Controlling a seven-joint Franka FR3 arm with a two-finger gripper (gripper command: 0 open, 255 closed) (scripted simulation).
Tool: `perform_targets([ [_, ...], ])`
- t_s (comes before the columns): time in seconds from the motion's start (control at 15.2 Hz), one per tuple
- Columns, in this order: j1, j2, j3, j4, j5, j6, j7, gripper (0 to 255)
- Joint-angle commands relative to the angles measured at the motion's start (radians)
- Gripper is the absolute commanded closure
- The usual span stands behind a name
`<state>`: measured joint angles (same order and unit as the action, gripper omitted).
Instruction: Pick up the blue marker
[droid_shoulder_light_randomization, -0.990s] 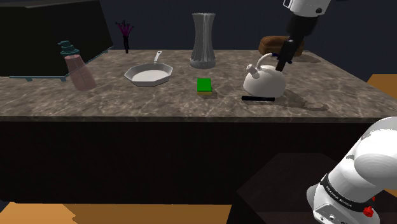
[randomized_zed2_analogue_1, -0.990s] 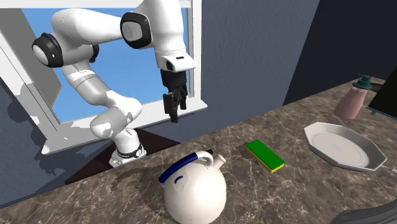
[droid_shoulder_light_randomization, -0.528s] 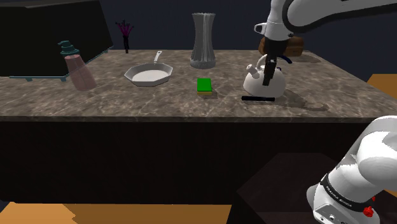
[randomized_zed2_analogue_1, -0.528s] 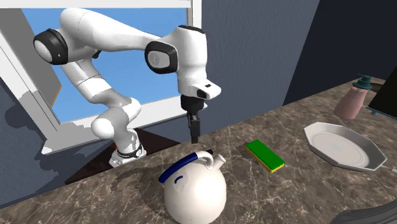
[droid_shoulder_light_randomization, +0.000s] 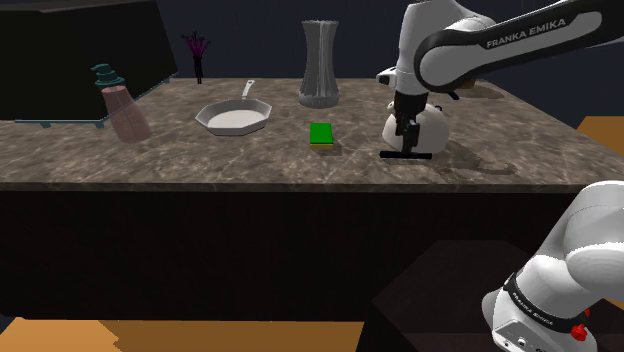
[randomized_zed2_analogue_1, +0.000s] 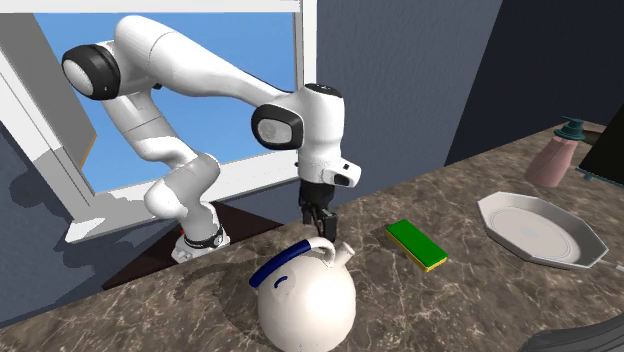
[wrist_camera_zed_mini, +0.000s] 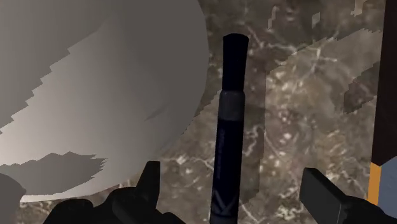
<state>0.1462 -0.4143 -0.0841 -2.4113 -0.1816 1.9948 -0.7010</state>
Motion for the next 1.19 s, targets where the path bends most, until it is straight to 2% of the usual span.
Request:
perform_targets([
  [0.0, 0.000, 0.014, -0.001, -0.024, -0.002, 0.032, 0.003, 0],
  [0.26, -0.002, 0.026, -0.001, -0.049, -0.005, 0.069, 0.008, 0],
  [0.33, -0.002, 0.022, 0.000, -0.059, -0.006, 0.075, 0.011, 255],
  [0.86, -0.002, 0.016, 0.001, -0.067, -0.006, 0.076, 0.012, 255],
  [1.12, -0.001, 0.012, 0.001, -0.019, -0.001, 0.026, 0.002, 255],
])
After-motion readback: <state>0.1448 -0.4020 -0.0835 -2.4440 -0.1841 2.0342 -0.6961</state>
